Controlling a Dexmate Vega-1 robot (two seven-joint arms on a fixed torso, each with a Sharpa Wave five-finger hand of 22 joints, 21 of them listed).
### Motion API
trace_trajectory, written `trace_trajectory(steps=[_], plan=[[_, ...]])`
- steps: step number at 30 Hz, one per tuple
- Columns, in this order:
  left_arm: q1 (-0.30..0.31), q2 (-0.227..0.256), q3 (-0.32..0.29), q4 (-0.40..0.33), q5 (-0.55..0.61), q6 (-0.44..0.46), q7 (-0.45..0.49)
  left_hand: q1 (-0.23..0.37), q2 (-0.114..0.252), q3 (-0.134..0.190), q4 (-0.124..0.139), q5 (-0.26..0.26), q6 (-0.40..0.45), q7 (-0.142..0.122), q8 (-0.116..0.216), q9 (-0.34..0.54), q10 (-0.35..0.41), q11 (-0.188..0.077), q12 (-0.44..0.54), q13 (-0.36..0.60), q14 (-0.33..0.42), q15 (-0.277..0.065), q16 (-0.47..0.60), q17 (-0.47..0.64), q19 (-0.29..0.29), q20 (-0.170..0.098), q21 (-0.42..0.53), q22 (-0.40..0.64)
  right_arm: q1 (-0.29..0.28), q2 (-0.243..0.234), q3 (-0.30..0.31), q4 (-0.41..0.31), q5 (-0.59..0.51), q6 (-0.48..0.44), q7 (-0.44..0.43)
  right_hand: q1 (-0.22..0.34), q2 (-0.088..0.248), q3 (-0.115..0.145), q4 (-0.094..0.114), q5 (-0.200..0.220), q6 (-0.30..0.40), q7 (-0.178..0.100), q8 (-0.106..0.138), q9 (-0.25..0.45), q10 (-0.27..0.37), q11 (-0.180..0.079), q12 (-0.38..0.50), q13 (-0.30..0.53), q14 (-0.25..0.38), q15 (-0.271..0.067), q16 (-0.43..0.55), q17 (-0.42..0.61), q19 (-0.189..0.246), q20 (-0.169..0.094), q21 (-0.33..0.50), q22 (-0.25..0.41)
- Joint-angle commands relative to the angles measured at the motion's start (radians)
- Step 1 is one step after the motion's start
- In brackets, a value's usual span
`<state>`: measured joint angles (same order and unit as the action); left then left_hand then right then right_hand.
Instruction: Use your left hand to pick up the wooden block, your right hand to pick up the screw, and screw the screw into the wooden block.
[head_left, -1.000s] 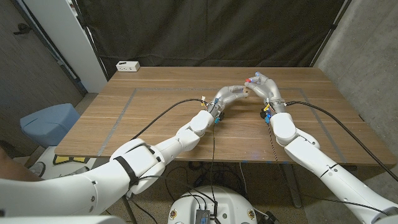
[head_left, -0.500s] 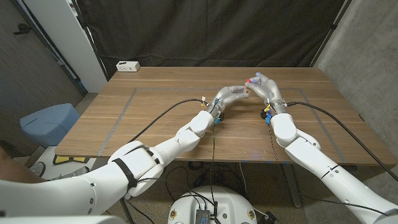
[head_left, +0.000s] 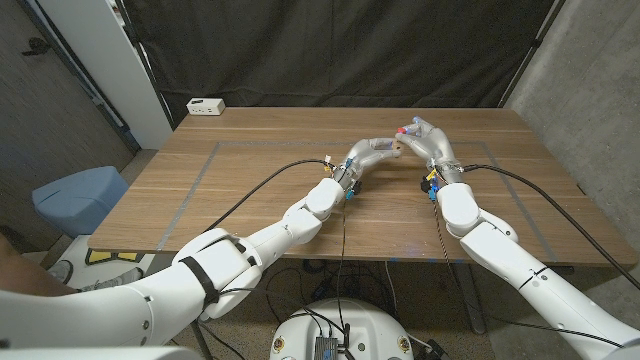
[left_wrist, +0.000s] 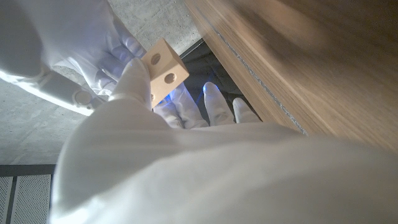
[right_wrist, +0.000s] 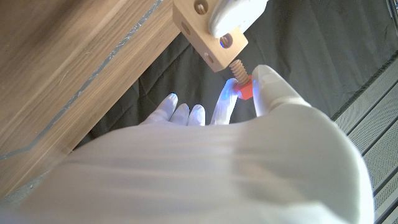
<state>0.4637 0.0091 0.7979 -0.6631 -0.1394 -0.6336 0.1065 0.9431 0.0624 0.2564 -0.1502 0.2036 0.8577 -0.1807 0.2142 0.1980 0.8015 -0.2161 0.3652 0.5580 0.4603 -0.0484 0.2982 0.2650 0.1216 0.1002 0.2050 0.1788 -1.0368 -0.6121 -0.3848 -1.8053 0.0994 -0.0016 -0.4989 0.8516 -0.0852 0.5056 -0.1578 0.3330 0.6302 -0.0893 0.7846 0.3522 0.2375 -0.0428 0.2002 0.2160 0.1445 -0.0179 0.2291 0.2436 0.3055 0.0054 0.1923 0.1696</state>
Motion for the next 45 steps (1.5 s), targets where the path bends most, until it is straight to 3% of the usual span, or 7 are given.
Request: trace_trajectory(steps=[1,17,45], plan=[[-0.015,-0.013,-0.001,0.035,0.0,-0.009,-0.001,0.007,0.011,0.003,0.005,0.005,0.008,-0.001,0.006,0.005,0.005,-0.002,0.006,0.005,0.008,-0.115,-0.005,0.001,0.008,-0.003,0.003,0.006,0.011,0.0,0.0,0.016,0.001,0.01,0.011,-0.002,0.006,-0.001,-0.001,0.006,-0.005,0.001,0.008,0.001,-0.004,-0.001,0.002,0.005,0.004,0.0,0.004,0.002,0.006,-0.001,0.003,0.003],[-0.047,-0.039,0.002,0.112,-0.008,-0.04,-0.004,0.005,0.012,0.003,0.005,0.005,0.008,-0.001,0.006,0.005,0.006,-0.002,0.005,0.006,0.008,-0.115,-0.006,0.001,0.008,-0.004,0.003,0.006,0.029,0.007,-0.007,0.041,0.005,0.019,0.018,-0.003,0.007,-0.003,-0.001,0.01,-0.004,0.002,0.012,-0.005,-0.004,0.0,0.002,0.005,0.004,0.002,0.004,0.001,0.007,-0.002,0.003,0.003],[-0.039,-0.027,0.002,0.093,-0.011,-0.038,-0.01,0.006,0.014,0.003,0.005,0.005,0.008,0.0,0.006,0.005,0.006,-0.001,0.002,0.008,0.009,-0.114,-0.008,0.002,0.008,-0.003,0.003,0.006,0.031,0.013,-0.015,0.037,0.002,0.007,0.009,-0.003,0.012,-0.007,-0.001,0.015,-0.004,0.002,0.017,-0.013,-0.005,0.002,0.002,0.005,0.004,0.001,0.004,0.001,0.007,-0.002,0.003,0.003]])
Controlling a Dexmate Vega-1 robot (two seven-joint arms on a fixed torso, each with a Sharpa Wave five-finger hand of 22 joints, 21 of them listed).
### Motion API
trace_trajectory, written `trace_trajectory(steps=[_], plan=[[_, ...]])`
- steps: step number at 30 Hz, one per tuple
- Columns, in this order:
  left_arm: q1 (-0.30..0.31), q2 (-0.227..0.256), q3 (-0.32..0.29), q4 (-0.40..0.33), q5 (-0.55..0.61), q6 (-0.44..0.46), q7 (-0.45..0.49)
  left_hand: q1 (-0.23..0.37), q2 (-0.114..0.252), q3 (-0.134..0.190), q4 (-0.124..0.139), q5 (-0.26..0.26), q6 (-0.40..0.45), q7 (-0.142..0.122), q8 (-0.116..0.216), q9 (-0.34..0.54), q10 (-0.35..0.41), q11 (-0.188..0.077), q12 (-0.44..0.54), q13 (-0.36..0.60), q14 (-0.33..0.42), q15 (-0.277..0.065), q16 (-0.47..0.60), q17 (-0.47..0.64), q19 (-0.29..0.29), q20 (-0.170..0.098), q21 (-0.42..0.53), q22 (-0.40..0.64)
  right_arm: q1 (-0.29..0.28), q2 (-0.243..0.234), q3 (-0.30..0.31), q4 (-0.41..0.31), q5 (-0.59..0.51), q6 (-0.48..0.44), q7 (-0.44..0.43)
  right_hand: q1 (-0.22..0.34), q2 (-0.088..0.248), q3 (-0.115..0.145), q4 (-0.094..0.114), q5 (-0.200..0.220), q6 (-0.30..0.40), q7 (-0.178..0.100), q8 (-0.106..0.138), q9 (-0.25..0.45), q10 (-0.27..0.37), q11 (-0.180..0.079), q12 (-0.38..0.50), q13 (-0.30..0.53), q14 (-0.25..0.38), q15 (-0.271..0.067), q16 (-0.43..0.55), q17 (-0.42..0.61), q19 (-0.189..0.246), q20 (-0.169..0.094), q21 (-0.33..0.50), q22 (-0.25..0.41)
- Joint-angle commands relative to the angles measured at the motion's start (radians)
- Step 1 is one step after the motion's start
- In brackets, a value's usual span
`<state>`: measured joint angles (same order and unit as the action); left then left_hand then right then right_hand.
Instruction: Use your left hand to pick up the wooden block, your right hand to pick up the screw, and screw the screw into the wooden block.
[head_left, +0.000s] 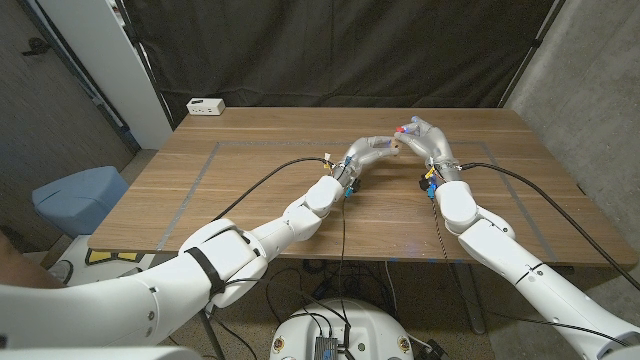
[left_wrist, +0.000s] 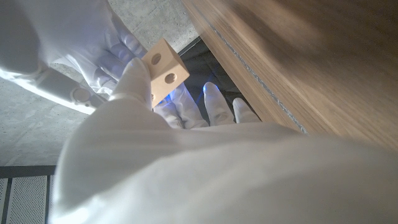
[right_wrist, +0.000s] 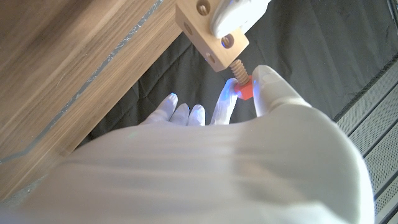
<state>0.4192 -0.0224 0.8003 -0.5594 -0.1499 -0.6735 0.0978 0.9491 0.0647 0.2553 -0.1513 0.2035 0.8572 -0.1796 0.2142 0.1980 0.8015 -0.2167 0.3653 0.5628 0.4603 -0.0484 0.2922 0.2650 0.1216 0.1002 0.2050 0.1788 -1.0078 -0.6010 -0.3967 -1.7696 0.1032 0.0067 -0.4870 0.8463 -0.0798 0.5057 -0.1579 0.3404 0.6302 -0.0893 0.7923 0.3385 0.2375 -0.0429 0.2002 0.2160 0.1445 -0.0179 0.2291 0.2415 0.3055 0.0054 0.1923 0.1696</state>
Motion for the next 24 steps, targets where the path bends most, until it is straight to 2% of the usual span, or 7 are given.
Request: trace_trajectory(steps=[1,24], plan=[[0.005,0.005,0.0,-0.012,0.001,0.002,0.0,0.0,0.011,0.004,0.006,0.005,0.009,-0.002,0.005,0.005,0.006,-0.001,0.002,0.003,0.009,-0.114,-0.002,0.002,0.008,-0.004,0.003,0.006,0.002,0.002,-0.003,0.002,-0.002,-0.002,-0.004,0.003,0.006,-0.007,-0.001,0.008,-0.004,0.002,0.01,0.001,-0.005,0.002,0.002,0.005,0.004,0.001,0.004,0.003,0.007,-0.002,0.003,0.003],[0.019,0.014,0.002,-0.048,0.007,0.019,0.001,0.0,0.013,0.005,0.006,0.005,0.01,-0.001,0.006,0.005,0.008,-0.001,0.0,0.005,0.009,-0.115,-0.003,0.002,0.008,-0.004,0.003,0.006,-0.017,-0.004,0.007,-0.014,0.001,-0.001,-0.011,0.002,0.008,-0.008,-0.001,0.013,-0.004,0.002,0.015,-0.004,-0.005,0.0,0.002,0.005,0.005,0.002,0.003,0.003,0.009,-0.002,0.003,0.003]])
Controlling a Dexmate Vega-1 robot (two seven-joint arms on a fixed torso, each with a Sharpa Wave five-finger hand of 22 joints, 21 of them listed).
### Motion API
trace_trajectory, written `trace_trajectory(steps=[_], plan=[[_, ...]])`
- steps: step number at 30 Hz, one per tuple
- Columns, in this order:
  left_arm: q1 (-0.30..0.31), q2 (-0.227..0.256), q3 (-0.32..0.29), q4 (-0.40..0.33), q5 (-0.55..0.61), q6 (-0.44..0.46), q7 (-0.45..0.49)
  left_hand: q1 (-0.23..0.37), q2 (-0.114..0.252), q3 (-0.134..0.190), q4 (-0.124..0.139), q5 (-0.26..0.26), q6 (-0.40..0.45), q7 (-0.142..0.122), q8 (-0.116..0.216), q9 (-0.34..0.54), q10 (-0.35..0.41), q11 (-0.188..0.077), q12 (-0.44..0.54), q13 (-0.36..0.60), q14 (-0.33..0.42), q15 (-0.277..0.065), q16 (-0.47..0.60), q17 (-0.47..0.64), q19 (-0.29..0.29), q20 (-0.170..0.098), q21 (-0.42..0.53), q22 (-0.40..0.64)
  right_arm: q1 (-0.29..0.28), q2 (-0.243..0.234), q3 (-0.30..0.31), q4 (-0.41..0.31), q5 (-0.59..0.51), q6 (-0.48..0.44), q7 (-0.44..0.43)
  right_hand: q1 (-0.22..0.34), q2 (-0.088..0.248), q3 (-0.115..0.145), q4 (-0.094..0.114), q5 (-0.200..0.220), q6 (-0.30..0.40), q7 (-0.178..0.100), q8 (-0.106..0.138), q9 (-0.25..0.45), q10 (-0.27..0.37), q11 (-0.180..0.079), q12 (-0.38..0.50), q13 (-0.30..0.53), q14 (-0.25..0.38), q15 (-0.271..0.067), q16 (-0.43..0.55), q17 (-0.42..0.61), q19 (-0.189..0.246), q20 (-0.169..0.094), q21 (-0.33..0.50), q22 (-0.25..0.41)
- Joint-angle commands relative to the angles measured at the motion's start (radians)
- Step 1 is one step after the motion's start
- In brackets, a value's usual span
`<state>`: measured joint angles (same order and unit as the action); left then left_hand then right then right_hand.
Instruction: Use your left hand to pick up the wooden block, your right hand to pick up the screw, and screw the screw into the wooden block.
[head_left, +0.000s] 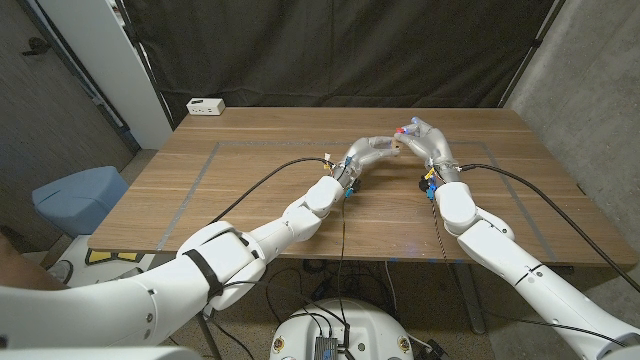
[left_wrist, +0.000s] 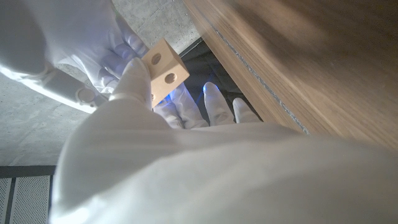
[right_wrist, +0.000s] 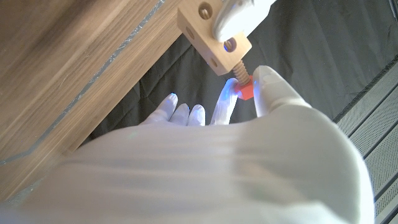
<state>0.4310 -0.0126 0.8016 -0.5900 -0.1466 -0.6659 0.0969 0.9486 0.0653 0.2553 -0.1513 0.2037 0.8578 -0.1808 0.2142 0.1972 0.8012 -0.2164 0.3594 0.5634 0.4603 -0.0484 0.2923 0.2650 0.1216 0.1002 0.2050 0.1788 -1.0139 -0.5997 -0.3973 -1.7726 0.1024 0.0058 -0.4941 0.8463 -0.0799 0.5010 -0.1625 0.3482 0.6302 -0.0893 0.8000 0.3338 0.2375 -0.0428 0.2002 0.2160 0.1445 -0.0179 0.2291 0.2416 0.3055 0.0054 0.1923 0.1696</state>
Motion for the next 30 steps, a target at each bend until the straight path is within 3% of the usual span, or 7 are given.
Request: trace_trajectory(steps=[1,30], plan=[[0.006,0.003,0.001,-0.016,0.004,0.011,0.002,0.001,0.013,0.005,0.005,0.005,0.009,0.0,0.006,0.006,0.008,-0.001,0.006,0.004,0.009,-0.115,-0.003,0.002,0.008,-0.003,0.003,0.006,-0.012,-0.006,0.007,-0.01,0.001,0.002,-0.003,0.003,0.008,-0.003,0.003,0.005,-0.004,0.001,0.008,0.0,-0.006,-0.001,0.002,0.005,0.005,0.001,0.003,0.003,0.009,-0.001,0.003,0.003],[0.018,0.013,0.003,-0.049,0.01,0.024,0.003,0.0,0.013,0.005,0.006,0.004,0.01,0.0,0.006,0.006,0.009,-0.001,0.004,0.006,0.01,-0.116,-0.005,0.002,0.008,-0.004,0.003,0.006,-0.019,-0.004,0.012,-0.012,0.003,0.006,-0.007,0.002,0.009,-0.005,0.003,0.011,-0.008,0.002,0.014,-0.006,-0.008,-0.002,0.002,0.005,0.005,0.0,0.003,0.002,0.009,-0.001,0.003,0.003]])
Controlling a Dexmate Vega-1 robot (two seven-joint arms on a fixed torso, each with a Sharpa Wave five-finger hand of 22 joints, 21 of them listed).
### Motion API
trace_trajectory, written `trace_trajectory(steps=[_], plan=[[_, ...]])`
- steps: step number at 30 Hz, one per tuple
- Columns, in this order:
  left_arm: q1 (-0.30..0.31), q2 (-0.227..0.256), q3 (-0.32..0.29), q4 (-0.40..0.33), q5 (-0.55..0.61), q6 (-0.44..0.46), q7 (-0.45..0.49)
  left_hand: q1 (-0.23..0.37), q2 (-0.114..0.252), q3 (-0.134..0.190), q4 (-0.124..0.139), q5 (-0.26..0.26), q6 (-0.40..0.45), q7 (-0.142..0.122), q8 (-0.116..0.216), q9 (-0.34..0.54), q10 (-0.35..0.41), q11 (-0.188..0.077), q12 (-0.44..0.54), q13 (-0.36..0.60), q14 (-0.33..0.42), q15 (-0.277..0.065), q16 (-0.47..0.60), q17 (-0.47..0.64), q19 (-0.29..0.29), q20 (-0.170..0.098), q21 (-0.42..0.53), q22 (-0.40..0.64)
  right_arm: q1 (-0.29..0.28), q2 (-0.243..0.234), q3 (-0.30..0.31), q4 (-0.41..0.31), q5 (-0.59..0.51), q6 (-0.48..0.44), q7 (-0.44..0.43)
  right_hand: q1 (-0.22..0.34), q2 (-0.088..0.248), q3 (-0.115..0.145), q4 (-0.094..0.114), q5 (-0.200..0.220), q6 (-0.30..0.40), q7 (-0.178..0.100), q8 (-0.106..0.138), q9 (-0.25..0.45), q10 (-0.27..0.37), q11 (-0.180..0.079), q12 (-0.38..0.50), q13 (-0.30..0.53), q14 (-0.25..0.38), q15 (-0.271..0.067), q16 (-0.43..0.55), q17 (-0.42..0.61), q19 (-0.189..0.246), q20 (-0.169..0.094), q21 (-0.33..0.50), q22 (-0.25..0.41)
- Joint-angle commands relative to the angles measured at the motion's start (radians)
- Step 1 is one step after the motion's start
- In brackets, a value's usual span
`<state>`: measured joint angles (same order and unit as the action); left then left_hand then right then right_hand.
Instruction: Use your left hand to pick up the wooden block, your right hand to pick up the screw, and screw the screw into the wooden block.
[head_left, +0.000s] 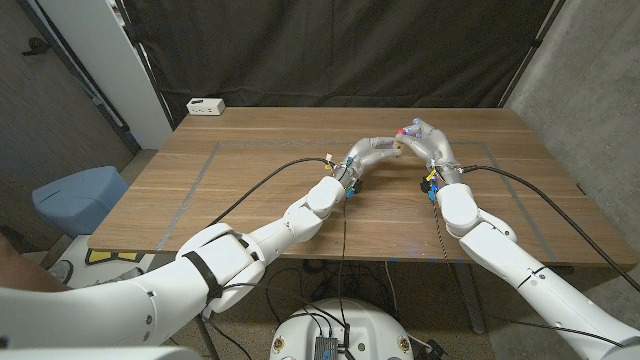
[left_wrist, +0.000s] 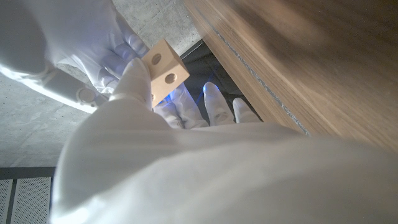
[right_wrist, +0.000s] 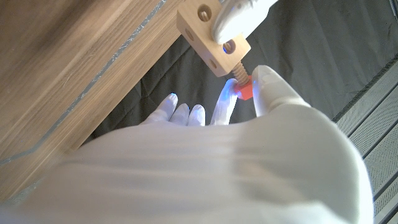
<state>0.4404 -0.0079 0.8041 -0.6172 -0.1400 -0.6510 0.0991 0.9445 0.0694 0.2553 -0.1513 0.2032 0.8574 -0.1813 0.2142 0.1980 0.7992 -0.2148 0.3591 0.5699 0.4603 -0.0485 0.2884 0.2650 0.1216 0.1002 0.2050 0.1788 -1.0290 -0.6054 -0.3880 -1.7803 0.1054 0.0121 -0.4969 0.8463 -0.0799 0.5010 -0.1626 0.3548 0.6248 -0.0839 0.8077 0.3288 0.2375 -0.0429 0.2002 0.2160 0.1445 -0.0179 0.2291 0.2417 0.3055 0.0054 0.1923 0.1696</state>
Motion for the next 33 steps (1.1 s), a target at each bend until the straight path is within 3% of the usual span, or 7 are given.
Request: trace_trajectory(steps=[1,13,33], plan=[[0.01,0.009,0.0,-0.025,0.003,0.01,0.001,0.003,0.009,0.005,0.006,0.005,0.009,0.0,0.005,0.005,0.011,-0.002,0.004,0.0,0.01,-0.114,-0.001,0.002,0.008,-0.004,0.003,0.006,-0.004,0.0,0.002,-0.004,-0.001,0.002,-0.002,0.003,0.008,-0.005,0.002,0.005,-0.003,-0.003,0.007,-0.001,-0.008,-0.002,0.002,0.005,0.005,0.002,0.002,0.002,0.009,-0.002,0.003,0.003],[0.022,0.02,-0.001,-0.057,0.008,0.023,0.005,0.004,0.01,0.005,0.005,0.005,0.01,0.001,0.005,0.005,0.012,-0.003,0.003,0.0,0.011,-0.116,-0.002,0.003,0.008,-0.003,0.003,0.006,-0.015,-0.006,0.008,-0.008,0.0,0.008,-0.002,0.003,0.008,-0.005,0.002,0.007,-0.002,-0.004,0.01,-0.004,-0.008,-0.002,0.002,0.005,0.006,0.0,0.002,0.002,0.009,-0.001,0.003,0.003],[0.016,0.011,0.0,-0.042,0.008,0.022,0.005,0.004,0.011,0.005,0.005,0.005,0.009,0.001,0.005,0.005,0.012,-0.002,0.001,0.002,0.011,-0.116,-0.003,0.003,0.008,-0.003,0.003,0.006,-0.019,0.001,0.012,0.001,0.007,0.014,-0.005,0.002,0.008,-0.008,0.002,0.009,-0.004,-0.006,0.014,-0.007,-0.007,-0.003,0.002,0.005,0.005,0.001,0.002,0.001,0.008,-0.001,0.002,0.003]])
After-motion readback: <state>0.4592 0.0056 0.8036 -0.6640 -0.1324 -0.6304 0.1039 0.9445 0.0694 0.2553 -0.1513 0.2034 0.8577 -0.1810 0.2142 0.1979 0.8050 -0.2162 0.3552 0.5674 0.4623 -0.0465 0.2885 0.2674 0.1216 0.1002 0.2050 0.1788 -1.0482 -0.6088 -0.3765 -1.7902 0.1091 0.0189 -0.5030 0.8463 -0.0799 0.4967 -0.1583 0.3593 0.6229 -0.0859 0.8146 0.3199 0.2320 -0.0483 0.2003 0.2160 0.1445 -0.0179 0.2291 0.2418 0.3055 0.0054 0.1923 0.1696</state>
